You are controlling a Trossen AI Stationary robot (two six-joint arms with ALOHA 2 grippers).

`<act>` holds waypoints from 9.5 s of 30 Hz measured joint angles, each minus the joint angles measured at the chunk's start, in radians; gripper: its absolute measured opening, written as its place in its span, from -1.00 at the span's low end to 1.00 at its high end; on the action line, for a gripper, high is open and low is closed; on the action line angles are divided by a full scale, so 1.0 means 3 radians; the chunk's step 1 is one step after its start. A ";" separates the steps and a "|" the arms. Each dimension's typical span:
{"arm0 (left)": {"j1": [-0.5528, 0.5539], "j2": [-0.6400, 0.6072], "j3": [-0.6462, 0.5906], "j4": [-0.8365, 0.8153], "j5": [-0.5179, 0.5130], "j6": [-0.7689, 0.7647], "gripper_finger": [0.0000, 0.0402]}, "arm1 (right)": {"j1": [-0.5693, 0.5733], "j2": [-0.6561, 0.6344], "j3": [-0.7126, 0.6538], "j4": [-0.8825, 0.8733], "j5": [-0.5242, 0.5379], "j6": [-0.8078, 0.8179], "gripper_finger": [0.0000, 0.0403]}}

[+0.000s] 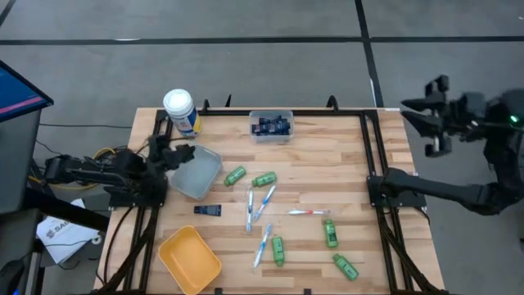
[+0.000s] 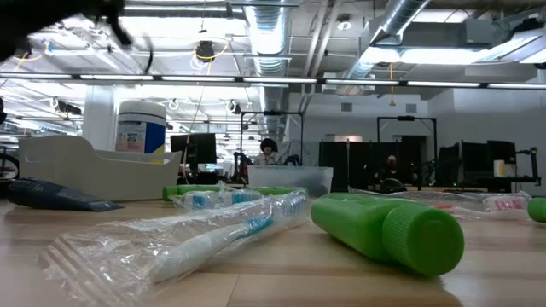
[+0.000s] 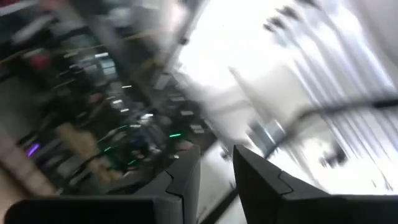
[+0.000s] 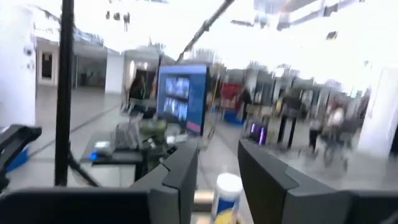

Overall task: Pick & Place Travel size toiletries
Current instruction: Put the blue shave cream into the transparent bin, then put the green shampoo into the gray bin

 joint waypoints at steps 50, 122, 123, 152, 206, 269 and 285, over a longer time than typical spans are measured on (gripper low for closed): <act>-0.1030 0.2739 0.1790 -0.4640 0.0658 0.2228 0.01 | 0.0615 -0.1246 -0.3561 0.0485 0.0195 0.1734 -1.00; -0.1113 0.3358 0.1790 -0.4640 0.0301 0.1756 -0.70 | 0.0655 -0.1246 -0.3561 0.0419 0.0244 0.2056 -1.00; -0.1113 0.3358 0.1790 -0.4635 0.0299 0.1756 -0.77 | 0.0655 -0.1246 -0.3561 0.0418 0.0244 0.2056 -1.00; -0.1125 0.3141 0.1877 -0.4538 0.0680 0.2153 -0.03 | 0.0655 -0.1246 -0.3563 0.0282 0.0244 0.2054 -1.00; -0.0741 0.2732 0.1949 -0.4057 -0.0006 0.2442 -0.29 | 0.0652 -0.1246 -0.3562 0.0240 0.0246 0.1939 -0.99; 0.1572 0.4922 0.3487 -0.2380 0.0114 0.3864 -0.29 | 0.0629 -0.1247 -0.3561 0.0241 0.0331 0.1855 -0.99; 0.1423 0.4767 0.3481 -0.2510 0.0107 0.3853 0.41 | 0.0629 -0.1246 -0.3561 0.0238 0.0330 0.1857 -0.99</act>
